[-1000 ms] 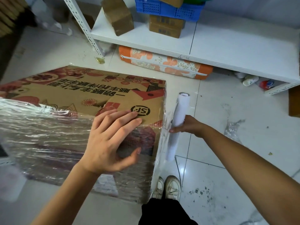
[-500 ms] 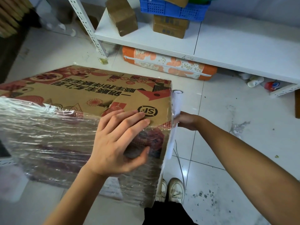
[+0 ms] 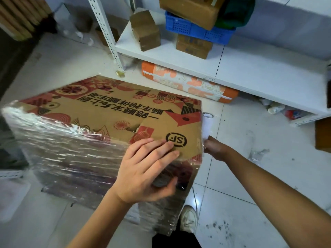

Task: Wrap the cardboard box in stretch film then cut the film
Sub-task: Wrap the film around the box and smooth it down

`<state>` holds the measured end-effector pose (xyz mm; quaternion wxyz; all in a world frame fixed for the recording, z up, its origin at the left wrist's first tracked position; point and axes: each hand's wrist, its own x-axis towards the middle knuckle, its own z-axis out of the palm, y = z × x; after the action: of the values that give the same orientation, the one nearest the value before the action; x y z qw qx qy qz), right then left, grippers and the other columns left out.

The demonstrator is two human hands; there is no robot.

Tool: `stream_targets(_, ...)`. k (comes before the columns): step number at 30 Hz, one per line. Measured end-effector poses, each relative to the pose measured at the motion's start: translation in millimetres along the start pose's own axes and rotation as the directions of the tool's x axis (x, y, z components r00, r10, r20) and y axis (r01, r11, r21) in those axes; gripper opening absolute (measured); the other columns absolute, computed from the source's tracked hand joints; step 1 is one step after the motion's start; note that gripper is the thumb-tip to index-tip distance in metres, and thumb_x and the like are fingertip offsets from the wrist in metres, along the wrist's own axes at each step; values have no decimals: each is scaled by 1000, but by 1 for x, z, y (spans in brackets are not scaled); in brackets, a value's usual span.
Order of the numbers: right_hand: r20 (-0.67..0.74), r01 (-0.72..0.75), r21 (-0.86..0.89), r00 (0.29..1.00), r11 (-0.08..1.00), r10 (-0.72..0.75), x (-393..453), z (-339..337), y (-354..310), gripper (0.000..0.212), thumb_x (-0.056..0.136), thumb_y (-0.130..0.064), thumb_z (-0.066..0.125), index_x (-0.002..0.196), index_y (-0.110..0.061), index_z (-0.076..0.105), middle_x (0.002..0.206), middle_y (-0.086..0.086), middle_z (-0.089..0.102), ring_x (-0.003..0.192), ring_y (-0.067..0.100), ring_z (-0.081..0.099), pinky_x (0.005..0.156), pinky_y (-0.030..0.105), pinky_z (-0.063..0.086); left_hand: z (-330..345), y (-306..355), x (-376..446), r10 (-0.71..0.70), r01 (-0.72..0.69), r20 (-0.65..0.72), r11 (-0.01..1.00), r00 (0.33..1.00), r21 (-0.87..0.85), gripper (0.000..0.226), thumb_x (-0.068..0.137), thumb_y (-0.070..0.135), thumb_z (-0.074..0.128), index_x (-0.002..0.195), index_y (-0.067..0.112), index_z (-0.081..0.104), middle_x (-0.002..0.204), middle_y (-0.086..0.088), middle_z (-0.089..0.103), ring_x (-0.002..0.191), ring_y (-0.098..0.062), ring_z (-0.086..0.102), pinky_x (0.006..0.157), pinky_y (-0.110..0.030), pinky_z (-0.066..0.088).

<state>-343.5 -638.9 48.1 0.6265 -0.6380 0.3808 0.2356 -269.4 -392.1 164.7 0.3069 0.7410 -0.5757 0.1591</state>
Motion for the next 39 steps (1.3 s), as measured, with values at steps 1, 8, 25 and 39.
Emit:
stream_targets(1,-12,0,-9,1000,1000,-1,-5,-2,-4,55,61,-4,54,114,8,56,117,27,60,112,41,55,101,51,43,-2,0,2,-4,4,-13,1000,1000,-7,43,78,38,60,114,15,57,115,-2,65,110,-19,58,105,-31,34)
stream_targets(8,-77,1,-6,997,1000,-1,-53,1,-56,17,52,-12,53,68,-12,56,71,1,56,68,14,52,58,21,41,-30,-16,14,-79,71,-142,996,987,-60,37,83,35,54,113,14,56,118,-2,58,111,-19,55,102,-33,35)
stream_targets(25,-168,88,-147,979,985,-112,-73,40,-137,9,79,-13,65,86,-17,62,90,5,65,77,15,60,67,28,47,-90,-64,10,-446,502,-233,793,864,345,57,91,59,23,131,27,48,132,-10,55,129,-27,39,113,-53,16)
stream_targets(39,-238,195,-383,924,903,-300,-72,75,-182,17,75,-19,68,90,-11,67,98,10,70,91,22,65,83,41,53,-128,-16,26,-895,894,-116,442,432,-80,79,70,68,53,138,42,23,156,6,12,146,-29,9,104,-64,28)
